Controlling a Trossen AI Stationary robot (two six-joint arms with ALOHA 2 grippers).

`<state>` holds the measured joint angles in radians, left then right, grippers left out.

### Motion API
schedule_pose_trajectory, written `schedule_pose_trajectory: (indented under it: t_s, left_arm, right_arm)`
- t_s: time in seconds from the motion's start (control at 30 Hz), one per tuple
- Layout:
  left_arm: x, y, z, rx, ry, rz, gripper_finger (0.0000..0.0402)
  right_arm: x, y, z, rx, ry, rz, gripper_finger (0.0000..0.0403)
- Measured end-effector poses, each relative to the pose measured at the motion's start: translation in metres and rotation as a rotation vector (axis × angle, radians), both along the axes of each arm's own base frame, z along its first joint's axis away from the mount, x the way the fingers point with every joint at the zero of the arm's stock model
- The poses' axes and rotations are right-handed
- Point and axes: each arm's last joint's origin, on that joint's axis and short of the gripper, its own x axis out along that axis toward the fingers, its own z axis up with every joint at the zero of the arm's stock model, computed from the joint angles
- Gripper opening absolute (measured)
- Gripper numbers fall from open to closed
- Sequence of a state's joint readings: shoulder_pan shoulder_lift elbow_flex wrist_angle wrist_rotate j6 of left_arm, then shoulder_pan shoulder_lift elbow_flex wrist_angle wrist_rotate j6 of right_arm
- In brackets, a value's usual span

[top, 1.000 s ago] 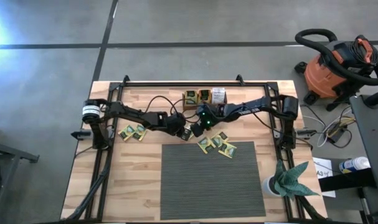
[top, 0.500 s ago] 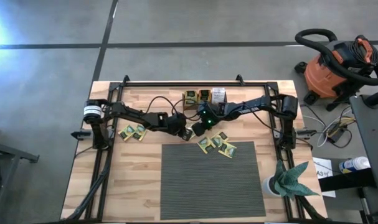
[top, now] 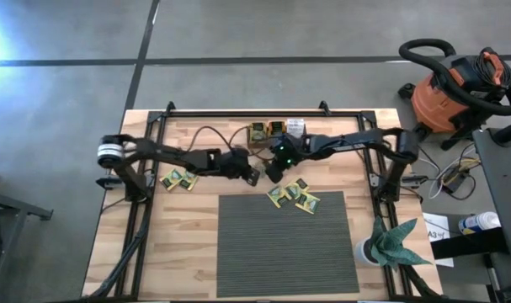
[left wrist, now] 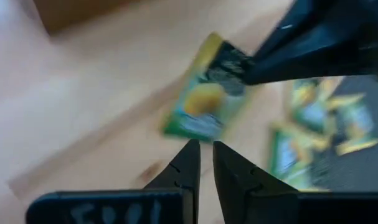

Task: Pick & Place Tea
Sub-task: Put the yellow tea bag into the left section of the wooden organizer

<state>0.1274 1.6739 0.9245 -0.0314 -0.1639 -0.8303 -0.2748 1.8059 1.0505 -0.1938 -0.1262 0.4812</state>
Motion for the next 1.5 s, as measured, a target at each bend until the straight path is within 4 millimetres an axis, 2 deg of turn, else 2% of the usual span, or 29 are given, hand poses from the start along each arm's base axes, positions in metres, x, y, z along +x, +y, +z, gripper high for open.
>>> schedule_pose_trajectory:
  t_s: [0.13, 0.27, 0.43, 0.57, 0.73, 1.07, 1.27, 1.5]
  left_arm:
    - [-0.012, -0.007, 0.04, 0.101, -0.109, 0.048, 0.0039]
    - [-0.029, -0.014, 0.075, 0.19, -0.196, 0.098, 0.0039]
    - [-0.046, -0.019, 0.101, 0.226, -0.261, 0.121, 0.0039]
    - [-0.054, -0.021, 0.113, 0.222, -0.307, 0.131, 0.0039]
    - [-0.058, -0.021, 0.119, 0.211, -0.337, 0.144, 0.0039]
    - [-0.058, -0.023, 0.121, 0.177, -0.377, 0.164, 0.0039]
    - [-0.057, -0.026, 0.123, 0.169, -0.404, 0.159, 0.0039]
    - [-0.057, -0.026, 0.124, 0.188, -0.407, 0.18, 0.0039]
  right_arm:
    - [-0.013, -0.007, 0.035, -0.212, 0.005, 0.075, 0.0008]
    - [-0.026, -0.025, 0.07, -0.338, 0.005, 0.081, 0.0008]
    - [-0.035, -0.047, 0.105, -0.42, 0.008, 0.094, 0.0008]
    - [-0.028, -0.054, 0.118, -0.505, 0.048, 0.219, 0.0008]
    - [-0.007, -0.07, 0.116, -0.583, 0.118, 0.353, 0.0008]
    - [0.034, -0.107, 0.107, -0.646, 0.214, 0.46, 0.0008]
    - [0.048, -0.115, 0.092, -0.568, 0.335, 0.585, 0.0008]
    - [0.066, -0.124, 0.079, -0.513, 0.339, 0.628, 0.0008]
